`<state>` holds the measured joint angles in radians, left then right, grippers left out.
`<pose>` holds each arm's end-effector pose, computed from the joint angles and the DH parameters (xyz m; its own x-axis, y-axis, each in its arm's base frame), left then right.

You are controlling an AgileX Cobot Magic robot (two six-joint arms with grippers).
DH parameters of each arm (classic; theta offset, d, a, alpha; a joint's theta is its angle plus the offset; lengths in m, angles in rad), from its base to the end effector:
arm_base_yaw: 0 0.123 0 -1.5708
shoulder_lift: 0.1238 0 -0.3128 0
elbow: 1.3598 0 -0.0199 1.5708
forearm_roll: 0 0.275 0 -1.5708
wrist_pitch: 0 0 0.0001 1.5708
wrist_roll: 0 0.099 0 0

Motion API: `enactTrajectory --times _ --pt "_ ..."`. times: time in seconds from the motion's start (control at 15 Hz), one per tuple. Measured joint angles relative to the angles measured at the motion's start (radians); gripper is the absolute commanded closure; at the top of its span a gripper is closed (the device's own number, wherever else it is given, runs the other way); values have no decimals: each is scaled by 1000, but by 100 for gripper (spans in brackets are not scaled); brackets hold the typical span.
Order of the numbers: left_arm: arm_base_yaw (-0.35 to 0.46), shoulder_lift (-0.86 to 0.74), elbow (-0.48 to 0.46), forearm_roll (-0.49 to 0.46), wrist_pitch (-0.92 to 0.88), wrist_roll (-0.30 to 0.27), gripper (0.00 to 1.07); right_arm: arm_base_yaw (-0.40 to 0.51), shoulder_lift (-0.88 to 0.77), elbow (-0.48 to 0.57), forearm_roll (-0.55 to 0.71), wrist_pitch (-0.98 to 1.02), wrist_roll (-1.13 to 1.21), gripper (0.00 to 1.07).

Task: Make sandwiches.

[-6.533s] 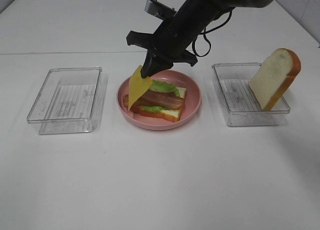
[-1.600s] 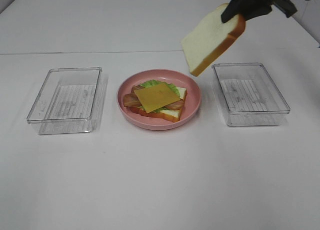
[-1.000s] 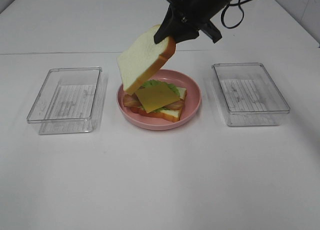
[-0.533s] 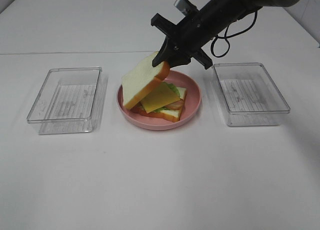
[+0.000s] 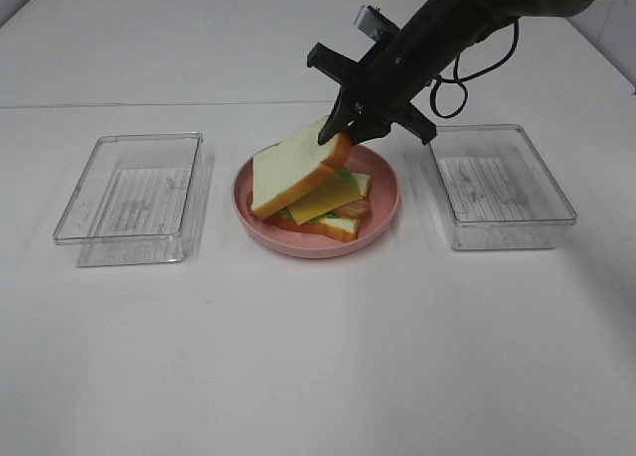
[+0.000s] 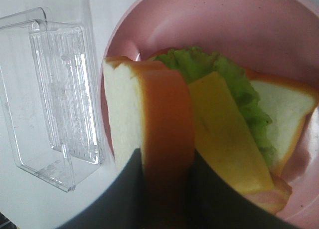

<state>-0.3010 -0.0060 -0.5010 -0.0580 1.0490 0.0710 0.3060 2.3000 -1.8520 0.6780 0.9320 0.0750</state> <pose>-0.0063 -0.0032 0.2867 -0.4043 0.1695 -0.8988 0.3566 0.9341 0.0158 0.4934 0.2082 0.1715 -0.9842 0.1414 -0.1067 0.0504 0.8010 0.5965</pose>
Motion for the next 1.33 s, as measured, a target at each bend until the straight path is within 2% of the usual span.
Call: enactTrajectory --times 0.07,0.13,0.27,0.6,1.07,1.27,1.33 --pt "0 0 0 0 0 0 39 0 0 0 -9 3 4 70" --pt "0 0 0 0 0 0 39 0 0 0 -18 6 5 45" --pt "0 0 0 0 0 0 39 0 0 0 -33 24 -3 21" --pt "0 0 0 0 0 0 39 0 -12 0 -84 51 -29 19" --pt "0 0 0 0 0 0 39 0 -215 0 -415 191 -19 19" --pt "0 0 0 0 0 0 39 0 -346 0 -527 275 -19 19" --pt "0 0 0 0 0 0 39 0 -443 8 -561 277 -19 19"
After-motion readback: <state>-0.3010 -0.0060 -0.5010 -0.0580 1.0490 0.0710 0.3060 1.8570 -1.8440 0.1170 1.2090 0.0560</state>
